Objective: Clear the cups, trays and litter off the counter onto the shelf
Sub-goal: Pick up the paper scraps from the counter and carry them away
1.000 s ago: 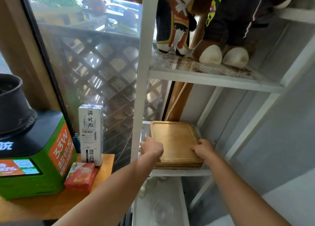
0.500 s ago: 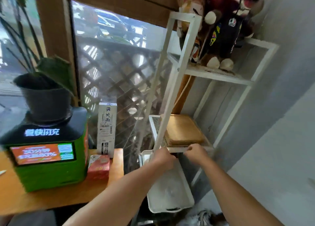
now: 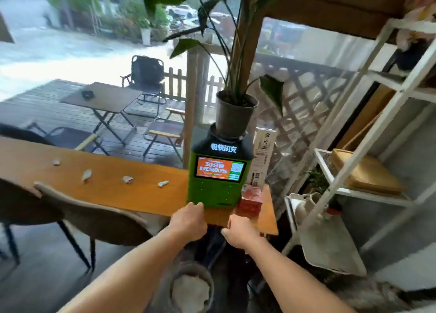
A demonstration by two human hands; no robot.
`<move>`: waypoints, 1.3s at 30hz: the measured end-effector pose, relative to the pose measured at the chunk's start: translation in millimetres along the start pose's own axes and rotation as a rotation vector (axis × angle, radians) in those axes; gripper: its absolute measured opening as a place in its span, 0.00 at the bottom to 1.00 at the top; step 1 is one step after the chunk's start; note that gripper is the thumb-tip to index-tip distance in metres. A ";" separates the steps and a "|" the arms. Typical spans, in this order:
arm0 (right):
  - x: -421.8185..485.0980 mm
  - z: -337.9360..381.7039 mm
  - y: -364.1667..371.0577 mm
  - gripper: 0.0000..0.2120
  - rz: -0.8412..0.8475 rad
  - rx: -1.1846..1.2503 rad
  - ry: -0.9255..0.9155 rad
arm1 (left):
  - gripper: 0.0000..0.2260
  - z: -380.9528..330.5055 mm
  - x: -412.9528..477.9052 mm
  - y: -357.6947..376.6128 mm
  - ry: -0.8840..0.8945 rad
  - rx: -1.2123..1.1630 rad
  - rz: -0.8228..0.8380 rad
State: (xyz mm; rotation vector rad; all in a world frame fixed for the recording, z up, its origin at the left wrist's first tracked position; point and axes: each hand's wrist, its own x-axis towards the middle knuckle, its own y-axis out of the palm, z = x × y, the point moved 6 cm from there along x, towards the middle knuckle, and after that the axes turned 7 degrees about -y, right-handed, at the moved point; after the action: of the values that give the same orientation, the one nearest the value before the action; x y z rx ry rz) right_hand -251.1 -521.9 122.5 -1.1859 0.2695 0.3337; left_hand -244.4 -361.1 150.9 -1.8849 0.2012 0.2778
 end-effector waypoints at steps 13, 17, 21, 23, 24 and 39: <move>65.1 193.2 67.9 0.09 0.141 -0.176 -0.276 | 0.13 211.1 -14.3 -27.4 -0.254 -0.048 -0.047; 108.9 226.0 81.4 0.07 0.156 -0.172 -0.262 | 0.10 238.2 29.9 -45.9 -0.212 -0.055 -0.072; 161.5 245.0 90.2 0.09 0.172 -0.131 -0.197 | 0.08 268.6 84.6 -61.0 -0.221 -0.139 -0.065; 189.1 251.8 94.0 0.13 0.204 -0.123 -0.140 | 0.06 286.1 110.0 -65.8 -0.245 -0.173 -0.040; 202.5 255.6 94.5 0.14 0.216 -0.119 -0.117 | 0.06 294.3 122.6 -66.6 -0.245 -0.171 -0.025; 320.6 267.5 98.8 0.27 0.193 -0.023 0.188 | 0.16 373.2 285.2 -62.1 -0.177 -0.043 0.234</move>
State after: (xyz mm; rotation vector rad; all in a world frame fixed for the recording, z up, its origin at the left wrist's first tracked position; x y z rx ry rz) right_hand 13.2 -202.6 11.7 -1.2182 0.5468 0.3947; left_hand 11.3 11.6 8.7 -1.8687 0.2974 0.6097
